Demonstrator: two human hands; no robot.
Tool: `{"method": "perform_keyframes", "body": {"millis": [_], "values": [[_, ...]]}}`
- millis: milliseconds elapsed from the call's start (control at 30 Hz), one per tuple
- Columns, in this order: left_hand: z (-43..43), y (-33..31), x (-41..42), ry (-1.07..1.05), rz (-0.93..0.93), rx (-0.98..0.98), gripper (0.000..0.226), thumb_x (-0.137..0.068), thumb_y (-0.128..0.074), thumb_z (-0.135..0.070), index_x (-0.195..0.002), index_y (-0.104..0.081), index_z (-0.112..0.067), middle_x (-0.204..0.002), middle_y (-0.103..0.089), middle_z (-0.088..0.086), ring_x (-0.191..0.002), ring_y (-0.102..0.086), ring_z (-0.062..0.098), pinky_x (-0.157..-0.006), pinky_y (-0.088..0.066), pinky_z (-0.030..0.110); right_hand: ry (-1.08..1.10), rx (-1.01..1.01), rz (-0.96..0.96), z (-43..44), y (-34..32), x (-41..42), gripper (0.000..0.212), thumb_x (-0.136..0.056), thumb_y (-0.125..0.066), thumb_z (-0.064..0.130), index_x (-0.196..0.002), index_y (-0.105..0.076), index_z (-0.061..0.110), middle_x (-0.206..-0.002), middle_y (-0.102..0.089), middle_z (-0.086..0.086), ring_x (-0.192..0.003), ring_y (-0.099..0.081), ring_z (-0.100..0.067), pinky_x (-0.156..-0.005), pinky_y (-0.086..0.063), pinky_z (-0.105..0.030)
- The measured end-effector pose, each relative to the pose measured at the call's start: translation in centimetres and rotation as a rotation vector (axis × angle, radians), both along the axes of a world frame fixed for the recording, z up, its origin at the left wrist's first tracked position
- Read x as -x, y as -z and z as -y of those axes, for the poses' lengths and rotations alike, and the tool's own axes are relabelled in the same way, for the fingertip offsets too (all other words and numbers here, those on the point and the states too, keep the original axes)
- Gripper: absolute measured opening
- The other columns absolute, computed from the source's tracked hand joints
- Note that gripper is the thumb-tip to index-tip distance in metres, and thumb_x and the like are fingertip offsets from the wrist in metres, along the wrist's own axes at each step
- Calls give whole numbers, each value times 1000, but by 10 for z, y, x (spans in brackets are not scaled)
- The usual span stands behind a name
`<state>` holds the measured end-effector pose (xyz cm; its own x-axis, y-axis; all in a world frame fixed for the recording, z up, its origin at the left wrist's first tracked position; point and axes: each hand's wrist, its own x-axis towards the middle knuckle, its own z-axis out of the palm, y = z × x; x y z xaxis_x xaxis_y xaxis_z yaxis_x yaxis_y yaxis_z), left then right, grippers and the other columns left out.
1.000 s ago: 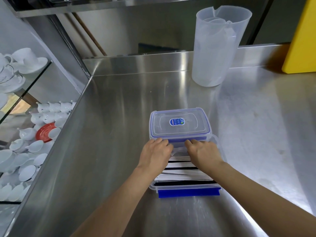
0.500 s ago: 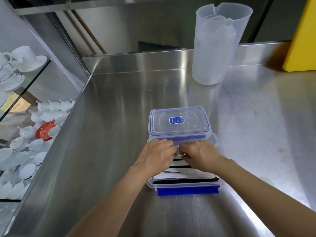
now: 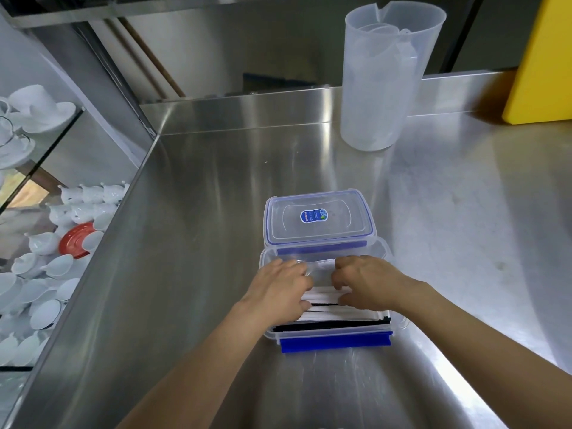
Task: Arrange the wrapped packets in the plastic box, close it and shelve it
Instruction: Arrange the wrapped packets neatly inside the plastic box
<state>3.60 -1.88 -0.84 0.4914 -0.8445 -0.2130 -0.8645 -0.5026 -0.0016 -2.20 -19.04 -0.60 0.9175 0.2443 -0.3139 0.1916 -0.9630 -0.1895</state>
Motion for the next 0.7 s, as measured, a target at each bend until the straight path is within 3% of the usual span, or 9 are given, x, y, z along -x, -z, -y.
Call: {"method": "perform_keyframes", "body": {"millis": [300,400,467,567,633,700], "values": [[-1,0,1,10,-49,-32,36,-86,-57,-48,-104,-57,-18,-105,-64,1,-102,-55,21,-84,-36,33,-24,-20,-123,-6,1,1,30,-86,-58,29,-113,-52,17,-116,-59,-4,-104,-55,-24,-83,-45,-32],[-2,1,0,-4,-51,-6,21,-89,-58,-34,-99,-57,-16,-101,-66,3,-98,-58,25,-74,-39,32,9,-54,-142,-7,4,1,23,-88,-54,22,-110,-54,15,-116,-60,-7,-102,-56,-25,-83,-44,-29],[-2,2,0,-9,-57,6,16,-93,-52,-30,-96,-56,-14,-98,-66,4,-94,-60,27,-67,-36,32,27,-89,-146,-8,4,1,24,-88,-55,27,-110,-55,16,-115,-62,-6,-98,-56,-23,-81,-45,-29],[-3,0,0,-20,-114,-3,30,-91,-50,-45,-92,-57,-16,-96,-66,1,-90,-60,25,-65,-38,32,28,-118,-182,-9,3,2,39,-82,-63,42,-112,-53,20,-113,-61,-1,-92,-55,-20,-77,-43,-28],[-3,-1,-2,-1,-159,-22,35,-82,-58,-53,-96,-59,-21,-98,-67,-4,-90,-60,21,-67,-40,32,44,-139,-214,-9,5,2,36,-81,-65,37,-110,-53,20,-112,-61,0,-89,-53,-18,-74,-41,-25],[-3,-2,-3,0,-186,-44,31,-81,-63,-48,-100,-59,-24,-102,-66,-7,-93,-59,19,-69,-41,32,51,-180,-236,-8,7,1,25,-85,-61,30,-107,-56,19,-112,-63,-2,-88,-54,-18,-74,-44,-25]]}}
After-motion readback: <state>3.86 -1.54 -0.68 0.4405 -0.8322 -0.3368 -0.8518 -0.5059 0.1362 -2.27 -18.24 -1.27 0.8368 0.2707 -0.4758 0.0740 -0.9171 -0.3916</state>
